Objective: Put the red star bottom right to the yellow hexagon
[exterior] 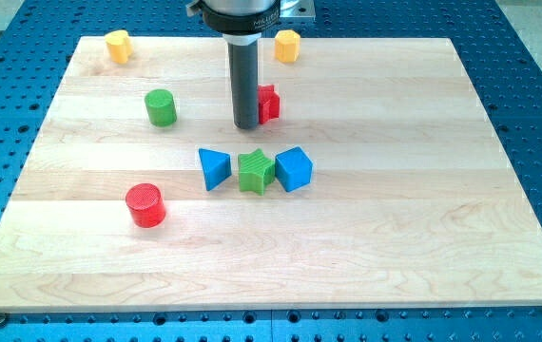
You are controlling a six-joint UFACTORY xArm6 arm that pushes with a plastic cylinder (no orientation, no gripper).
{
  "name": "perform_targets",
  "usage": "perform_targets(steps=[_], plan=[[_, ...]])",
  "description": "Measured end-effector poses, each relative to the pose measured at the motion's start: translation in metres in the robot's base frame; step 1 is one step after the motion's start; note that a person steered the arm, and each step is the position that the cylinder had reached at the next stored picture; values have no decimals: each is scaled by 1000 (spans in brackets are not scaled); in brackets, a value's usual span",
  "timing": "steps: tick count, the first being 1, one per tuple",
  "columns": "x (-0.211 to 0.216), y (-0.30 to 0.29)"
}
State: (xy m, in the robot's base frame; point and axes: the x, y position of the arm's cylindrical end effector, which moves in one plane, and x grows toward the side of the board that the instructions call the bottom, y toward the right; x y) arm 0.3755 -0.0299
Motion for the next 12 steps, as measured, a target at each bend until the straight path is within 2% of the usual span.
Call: perform_targets(steps=[2,3,4,5,6,7,8,9,10,11,12], plan=[[-2,2],[-36,69],[-37,71],[-26,9],[-65,72],[-85,120],[-70,21],[-101,62],[-108,144],[-112,185],[-115,167]])
